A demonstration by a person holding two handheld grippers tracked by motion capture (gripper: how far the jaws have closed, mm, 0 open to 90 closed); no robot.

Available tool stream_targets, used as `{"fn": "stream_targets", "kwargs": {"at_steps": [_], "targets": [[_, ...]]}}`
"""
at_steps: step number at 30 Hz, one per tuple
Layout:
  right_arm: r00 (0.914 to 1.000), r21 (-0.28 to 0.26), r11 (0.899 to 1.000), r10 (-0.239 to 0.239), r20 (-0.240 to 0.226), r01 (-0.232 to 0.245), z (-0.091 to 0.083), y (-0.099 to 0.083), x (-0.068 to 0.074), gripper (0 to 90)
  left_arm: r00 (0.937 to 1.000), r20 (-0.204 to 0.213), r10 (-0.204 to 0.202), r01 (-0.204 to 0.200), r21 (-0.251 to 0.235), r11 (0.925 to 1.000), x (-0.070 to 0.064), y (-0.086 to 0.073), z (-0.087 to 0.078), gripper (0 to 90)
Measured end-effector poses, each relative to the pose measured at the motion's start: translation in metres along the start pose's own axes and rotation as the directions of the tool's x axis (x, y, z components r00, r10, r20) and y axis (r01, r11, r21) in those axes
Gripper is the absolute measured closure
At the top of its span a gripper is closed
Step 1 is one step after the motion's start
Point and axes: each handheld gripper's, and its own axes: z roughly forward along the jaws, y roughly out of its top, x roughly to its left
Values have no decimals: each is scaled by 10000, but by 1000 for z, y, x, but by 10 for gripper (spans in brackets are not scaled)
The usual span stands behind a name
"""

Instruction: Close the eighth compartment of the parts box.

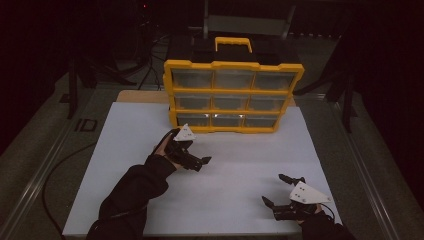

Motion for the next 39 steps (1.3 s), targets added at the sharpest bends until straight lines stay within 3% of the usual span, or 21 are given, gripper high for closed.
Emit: {"fn": "stream_targets", "kwargs": {"at_steps": [9, 39], "targets": [[9999, -105, 9999, -26, 104, 27, 0, 1, 0, 95, 9994, -346, -27, 27, -5, 10000, 2, -21, -20, 0], [10000, 98, 9999, -68, -1, 68, 3, 0, 1, 94, 9957, -755, -537, 509, -382, 9980, 3, -74, -72, 0]]}}
